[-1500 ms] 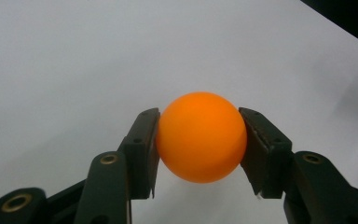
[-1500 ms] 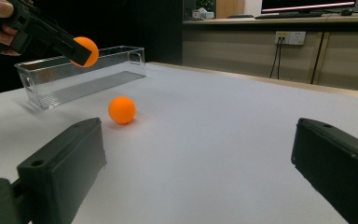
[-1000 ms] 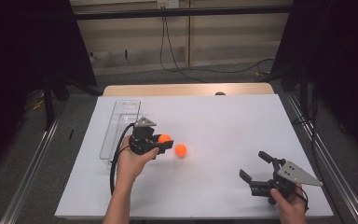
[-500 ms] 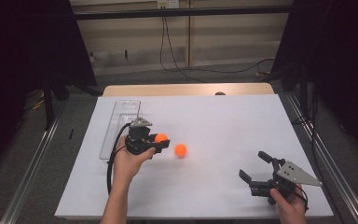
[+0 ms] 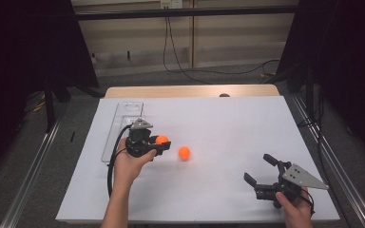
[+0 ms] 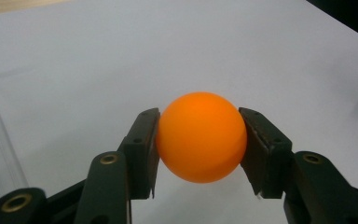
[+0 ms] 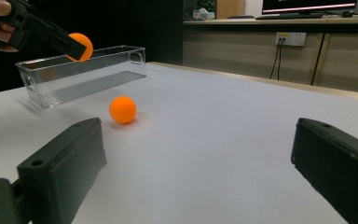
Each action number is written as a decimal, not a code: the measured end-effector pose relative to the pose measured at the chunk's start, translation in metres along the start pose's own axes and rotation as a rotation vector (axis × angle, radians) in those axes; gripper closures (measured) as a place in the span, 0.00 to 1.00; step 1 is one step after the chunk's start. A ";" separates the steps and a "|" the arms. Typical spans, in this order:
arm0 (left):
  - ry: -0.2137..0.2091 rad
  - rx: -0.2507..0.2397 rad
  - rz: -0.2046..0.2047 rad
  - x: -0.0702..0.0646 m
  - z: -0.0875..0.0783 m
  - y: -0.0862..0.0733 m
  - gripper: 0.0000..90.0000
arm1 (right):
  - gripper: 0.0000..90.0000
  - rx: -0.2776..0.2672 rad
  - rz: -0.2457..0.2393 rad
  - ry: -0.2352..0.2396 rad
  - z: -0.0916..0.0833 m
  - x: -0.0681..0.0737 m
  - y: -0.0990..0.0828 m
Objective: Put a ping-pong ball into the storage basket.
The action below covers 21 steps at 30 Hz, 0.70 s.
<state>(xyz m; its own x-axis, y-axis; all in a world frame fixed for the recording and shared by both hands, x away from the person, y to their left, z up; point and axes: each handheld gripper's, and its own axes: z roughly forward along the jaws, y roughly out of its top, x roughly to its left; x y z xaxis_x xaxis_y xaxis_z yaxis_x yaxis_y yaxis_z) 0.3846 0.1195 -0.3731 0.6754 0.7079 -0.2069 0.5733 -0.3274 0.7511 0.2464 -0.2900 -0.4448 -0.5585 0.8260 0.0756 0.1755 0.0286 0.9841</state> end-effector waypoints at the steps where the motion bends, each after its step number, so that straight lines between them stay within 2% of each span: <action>1: -0.003 -0.002 -0.005 0.001 -0.001 0.000 0.57 | 0.03 0.001 -0.001 0.001 0.000 0.000 0.000; 9: 0.013 -0.017 -0.017 0.007 -0.008 -0.001 0.57 | 0.03 0.001 -0.001 0.001 0.000 0.000 0.000; 13: 0.022 -0.013 -0.004 0.009 -0.009 -0.001 0.57 | 0.03 0.000 -0.001 0.002 0.000 0.000 0.000; 21: 0.036 -0.022 -0.010 0.014 -0.012 -0.003 0.57 | 0.03 0.001 -0.001 0.001 0.000 0.000 0.000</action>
<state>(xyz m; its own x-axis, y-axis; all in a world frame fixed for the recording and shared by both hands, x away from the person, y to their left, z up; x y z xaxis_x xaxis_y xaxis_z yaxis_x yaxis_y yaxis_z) 0.3866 0.1378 -0.3702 0.6523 0.7334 -0.1915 0.5692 -0.3070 0.7628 0.2465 -0.2900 -0.4448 -0.5597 0.8253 0.0745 0.1756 0.0303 0.9840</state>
